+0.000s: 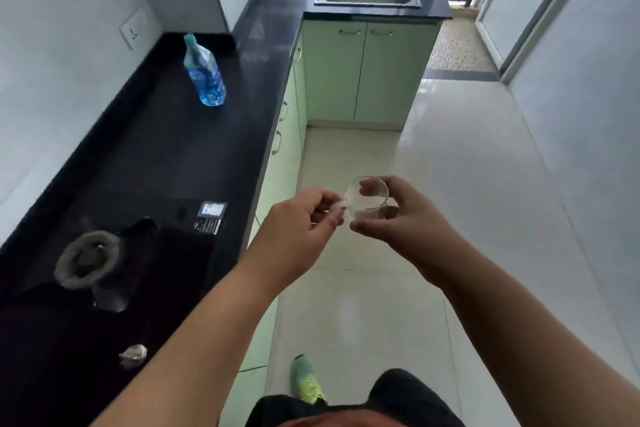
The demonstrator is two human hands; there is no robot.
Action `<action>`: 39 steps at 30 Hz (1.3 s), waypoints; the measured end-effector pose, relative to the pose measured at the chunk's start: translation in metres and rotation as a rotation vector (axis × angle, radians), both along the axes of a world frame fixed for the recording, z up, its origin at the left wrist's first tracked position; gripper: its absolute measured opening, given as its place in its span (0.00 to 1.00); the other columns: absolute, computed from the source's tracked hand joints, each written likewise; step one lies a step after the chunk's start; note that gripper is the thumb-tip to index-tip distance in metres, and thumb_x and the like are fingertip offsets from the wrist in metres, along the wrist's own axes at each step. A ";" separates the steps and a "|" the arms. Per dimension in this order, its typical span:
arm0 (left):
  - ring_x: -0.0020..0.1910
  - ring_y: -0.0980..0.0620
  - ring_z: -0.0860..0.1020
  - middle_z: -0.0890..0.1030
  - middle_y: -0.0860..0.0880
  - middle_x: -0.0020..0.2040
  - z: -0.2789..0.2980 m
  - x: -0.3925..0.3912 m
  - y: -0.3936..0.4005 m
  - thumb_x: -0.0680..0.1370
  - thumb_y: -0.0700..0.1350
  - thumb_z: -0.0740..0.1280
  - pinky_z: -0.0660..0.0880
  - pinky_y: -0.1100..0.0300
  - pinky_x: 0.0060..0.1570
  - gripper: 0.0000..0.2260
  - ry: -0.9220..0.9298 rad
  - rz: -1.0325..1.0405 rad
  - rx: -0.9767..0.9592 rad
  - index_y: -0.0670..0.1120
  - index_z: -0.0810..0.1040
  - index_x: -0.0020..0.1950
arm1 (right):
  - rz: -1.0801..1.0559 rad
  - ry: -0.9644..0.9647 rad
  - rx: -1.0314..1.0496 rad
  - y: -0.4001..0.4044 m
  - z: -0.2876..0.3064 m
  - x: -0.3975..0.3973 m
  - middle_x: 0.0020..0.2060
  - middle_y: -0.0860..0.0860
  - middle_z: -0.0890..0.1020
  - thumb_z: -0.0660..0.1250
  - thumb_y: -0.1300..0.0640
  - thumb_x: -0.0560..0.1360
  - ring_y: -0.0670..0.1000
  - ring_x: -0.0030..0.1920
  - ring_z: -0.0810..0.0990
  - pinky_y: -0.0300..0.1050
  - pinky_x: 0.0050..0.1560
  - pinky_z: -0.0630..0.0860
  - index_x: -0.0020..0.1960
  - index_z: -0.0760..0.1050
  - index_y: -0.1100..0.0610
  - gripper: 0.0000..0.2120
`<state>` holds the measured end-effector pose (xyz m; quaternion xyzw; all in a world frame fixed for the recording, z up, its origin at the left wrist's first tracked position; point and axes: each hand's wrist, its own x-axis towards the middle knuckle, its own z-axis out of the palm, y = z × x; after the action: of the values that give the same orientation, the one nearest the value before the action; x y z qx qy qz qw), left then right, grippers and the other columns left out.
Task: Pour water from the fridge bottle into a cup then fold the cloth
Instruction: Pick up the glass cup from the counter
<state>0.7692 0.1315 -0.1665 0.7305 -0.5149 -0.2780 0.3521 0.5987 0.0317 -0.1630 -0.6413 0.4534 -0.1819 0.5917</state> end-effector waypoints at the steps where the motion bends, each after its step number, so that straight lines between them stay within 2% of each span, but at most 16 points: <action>1: 0.49 0.63 0.83 0.85 0.59 0.48 -0.001 0.007 -0.021 0.84 0.53 0.68 0.82 0.64 0.52 0.07 -0.010 -0.024 0.007 0.55 0.81 0.60 | -0.039 -0.005 0.006 -0.015 -0.003 0.004 0.45 0.45 0.88 0.80 0.60 0.70 0.52 0.51 0.87 0.62 0.61 0.81 0.60 0.78 0.44 0.23; 6: 0.47 0.63 0.83 0.85 0.58 0.46 -0.001 0.027 -0.090 0.83 0.53 0.68 0.82 0.64 0.51 0.05 -0.024 -0.091 0.029 0.57 0.80 0.57 | -0.098 -0.035 0.033 -0.074 -0.011 0.018 0.46 0.46 0.88 0.80 0.62 0.69 0.53 0.51 0.87 0.62 0.62 0.81 0.60 0.78 0.45 0.24; 10: 0.48 0.62 0.83 0.85 0.58 0.47 -0.005 0.050 -0.159 0.83 0.53 0.68 0.83 0.61 0.52 0.06 -0.047 -0.059 0.056 0.55 0.81 0.58 | -0.062 -0.034 0.021 -0.149 -0.018 0.045 0.46 0.46 0.88 0.80 0.63 0.69 0.50 0.50 0.88 0.58 0.61 0.82 0.61 0.78 0.45 0.25; 13: 0.48 0.61 0.84 0.85 0.58 0.47 -0.009 0.066 -0.207 0.83 0.54 0.68 0.83 0.59 0.53 0.07 -0.038 0.030 0.038 0.54 0.82 0.58 | 0.027 -0.032 0.011 -0.211 -0.025 0.069 0.47 0.48 0.88 0.80 0.63 0.69 0.50 0.50 0.87 0.55 0.59 0.83 0.62 0.78 0.46 0.26; 22: 0.49 0.58 0.85 0.87 0.55 0.47 -0.011 0.110 -0.293 0.82 0.51 0.71 0.83 0.52 0.56 0.03 0.199 0.505 -0.009 0.54 0.83 0.53 | 0.486 0.100 -0.064 -0.360 -0.008 0.174 0.46 0.49 0.87 0.80 0.62 0.70 0.50 0.47 0.87 0.51 0.53 0.85 0.63 0.76 0.43 0.27; 25: 0.48 0.57 0.85 0.87 0.55 0.45 -0.014 0.129 -0.299 0.82 0.51 0.70 0.83 0.51 0.56 0.04 0.243 0.664 -0.017 0.53 0.83 0.51 | 0.644 0.137 -0.125 -0.377 -0.004 0.219 0.48 0.48 0.86 0.79 0.61 0.70 0.48 0.47 0.86 0.45 0.45 0.84 0.63 0.76 0.42 0.27; 28: 0.48 0.57 0.85 0.88 0.56 0.44 -0.022 0.153 -0.302 0.82 0.51 0.70 0.82 0.51 0.57 0.05 0.289 0.770 -0.010 0.52 0.84 0.50 | 0.768 0.138 -0.156 -0.385 -0.008 0.261 0.50 0.43 0.84 0.78 0.61 0.70 0.42 0.48 0.83 0.37 0.40 0.78 0.61 0.76 0.41 0.25; 33: 0.46 0.58 0.86 0.88 0.56 0.44 -0.047 0.203 -0.307 0.81 0.52 0.71 0.83 0.53 0.54 0.06 0.300 0.898 0.049 0.51 0.84 0.51 | 0.925 0.188 -0.254 -0.390 -0.029 0.340 0.54 0.45 0.83 0.78 0.60 0.69 0.48 0.53 0.82 0.43 0.48 0.79 0.63 0.76 0.47 0.25; 39: 0.44 0.58 0.86 0.88 0.56 0.43 -0.070 0.263 -0.322 0.82 0.51 0.71 0.83 0.54 0.54 0.07 0.363 0.968 0.088 0.50 0.86 0.48 | 1.049 0.293 -0.358 -0.405 -0.054 0.417 0.57 0.45 0.81 0.77 0.60 0.70 0.48 0.57 0.81 0.39 0.49 0.77 0.66 0.74 0.47 0.28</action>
<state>1.0323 -0.1903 -0.2363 0.8392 -0.0363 -0.2270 0.4929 1.0161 -0.3732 -0.2175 -0.8891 0.1140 0.1532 0.4160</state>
